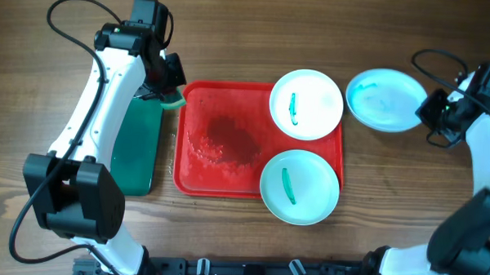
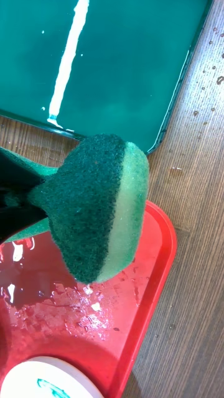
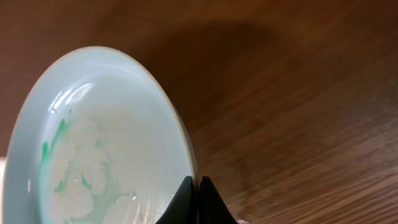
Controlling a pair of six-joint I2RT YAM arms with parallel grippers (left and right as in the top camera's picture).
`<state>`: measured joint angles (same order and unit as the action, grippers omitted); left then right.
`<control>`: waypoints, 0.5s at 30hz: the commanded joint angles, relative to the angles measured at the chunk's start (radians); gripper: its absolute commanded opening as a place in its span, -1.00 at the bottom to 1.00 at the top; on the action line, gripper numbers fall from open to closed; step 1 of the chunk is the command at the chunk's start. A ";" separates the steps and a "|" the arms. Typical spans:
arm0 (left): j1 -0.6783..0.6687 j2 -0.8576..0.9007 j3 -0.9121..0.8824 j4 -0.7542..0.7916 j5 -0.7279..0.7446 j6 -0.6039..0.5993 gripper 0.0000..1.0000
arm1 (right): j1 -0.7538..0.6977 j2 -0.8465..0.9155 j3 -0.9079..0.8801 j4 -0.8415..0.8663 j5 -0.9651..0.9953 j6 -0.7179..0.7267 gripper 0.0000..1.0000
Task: Clean dirty plates on tray and stack at the side
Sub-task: 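Carry the plate right off the tray and set it on the table, then move the right gripper to the bottom plate and drag it toward the tray center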
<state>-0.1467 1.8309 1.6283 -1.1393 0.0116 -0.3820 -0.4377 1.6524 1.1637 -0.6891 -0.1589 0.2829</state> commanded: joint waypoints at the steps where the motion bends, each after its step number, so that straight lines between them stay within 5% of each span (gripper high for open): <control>1: 0.005 -0.010 0.014 0.006 -0.013 -0.019 -0.92 | -0.046 0.087 -0.014 0.017 0.051 -0.017 -0.91; 7: 0.005 -0.010 0.014 0.006 -0.012 -0.019 -0.92 | -0.064 0.163 -0.014 0.015 0.119 0.008 -0.91; 10: 0.005 -0.010 0.014 0.006 -0.012 -0.019 -0.92 | -0.064 0.164 -0.013 0.002 0.106 0.008 -0.29; 15: 0.005 -0.010 0.014 0.006 -0.009 -0.019 -0.92 | -0.064 0.133 0.021 -0.114 -0.111 -0.055 -0.21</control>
<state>-0.1467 1.8309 1.6283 -1.1366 0.0120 -0.3840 -0.5011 1.8027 1.1542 -0.7490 -0.1078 0.2840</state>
